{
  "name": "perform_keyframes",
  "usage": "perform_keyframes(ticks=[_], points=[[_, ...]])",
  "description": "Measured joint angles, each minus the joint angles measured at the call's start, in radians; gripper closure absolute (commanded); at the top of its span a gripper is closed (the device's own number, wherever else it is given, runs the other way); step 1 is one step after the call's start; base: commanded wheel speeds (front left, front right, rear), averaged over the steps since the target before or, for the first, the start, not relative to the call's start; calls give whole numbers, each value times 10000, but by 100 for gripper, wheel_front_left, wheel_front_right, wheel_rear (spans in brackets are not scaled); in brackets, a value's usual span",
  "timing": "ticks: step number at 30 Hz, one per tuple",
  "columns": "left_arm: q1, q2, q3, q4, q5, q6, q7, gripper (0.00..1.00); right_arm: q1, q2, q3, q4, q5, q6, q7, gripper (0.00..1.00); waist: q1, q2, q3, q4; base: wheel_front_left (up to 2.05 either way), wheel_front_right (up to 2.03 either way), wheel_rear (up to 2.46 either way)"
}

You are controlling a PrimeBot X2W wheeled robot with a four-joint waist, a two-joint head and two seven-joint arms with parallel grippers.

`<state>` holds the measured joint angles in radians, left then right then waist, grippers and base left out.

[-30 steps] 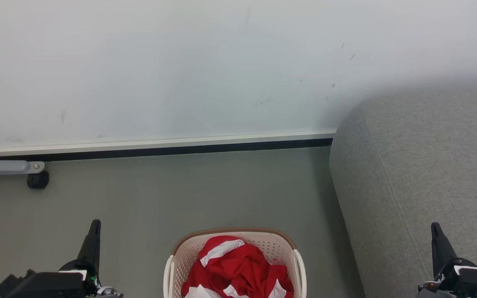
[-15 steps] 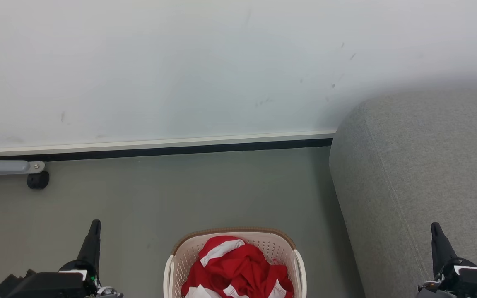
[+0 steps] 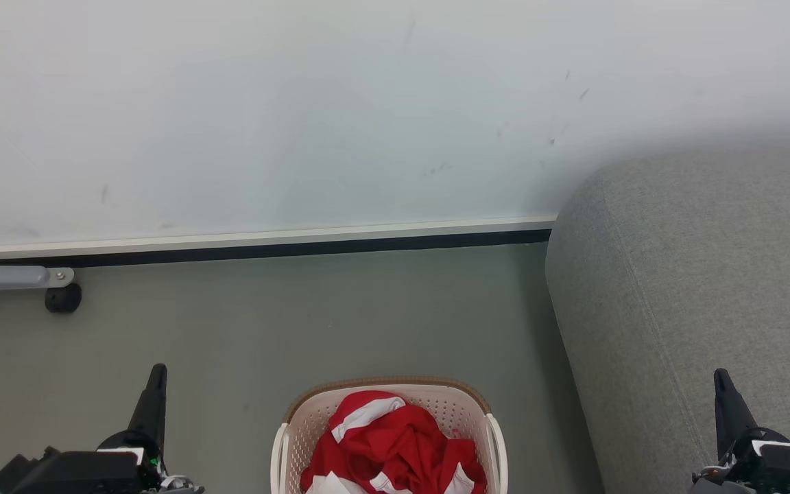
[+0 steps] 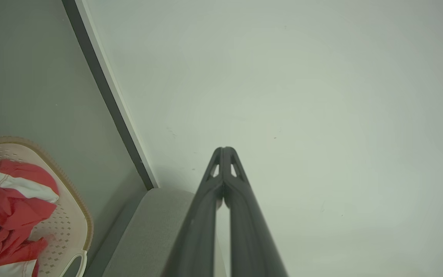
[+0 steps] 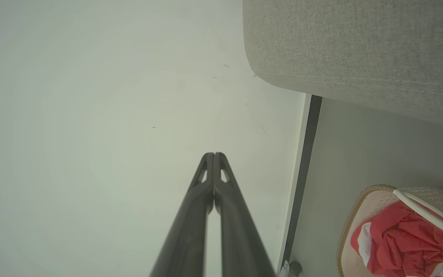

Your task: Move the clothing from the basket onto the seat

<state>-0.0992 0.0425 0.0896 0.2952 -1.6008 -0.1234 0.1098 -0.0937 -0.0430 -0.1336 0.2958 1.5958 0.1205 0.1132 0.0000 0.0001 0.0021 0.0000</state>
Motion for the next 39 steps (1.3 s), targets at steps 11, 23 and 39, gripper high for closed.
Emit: perform_keyframes(ticks=[11, 23, 39], points=[[0, 0, 0, 0, 0, 0, 2, 100, 0, 0, 0, 0, -2, 0, 0, 100, 0, 0, 0, 0, 0, 0, 0], [0, 0, 0, 0, 0, 0, 0, 100, 0, 0, 0, -2, -2, 0, 0, 100, 0, -1, 0, 0, 0, 0, 0], [476, -109, -203, 435, 4, 15, -150, 0, 422, 186, 178, 378, -29, -61, -148, 0, 0, 0, -7, -5, 0, 0, 0]])
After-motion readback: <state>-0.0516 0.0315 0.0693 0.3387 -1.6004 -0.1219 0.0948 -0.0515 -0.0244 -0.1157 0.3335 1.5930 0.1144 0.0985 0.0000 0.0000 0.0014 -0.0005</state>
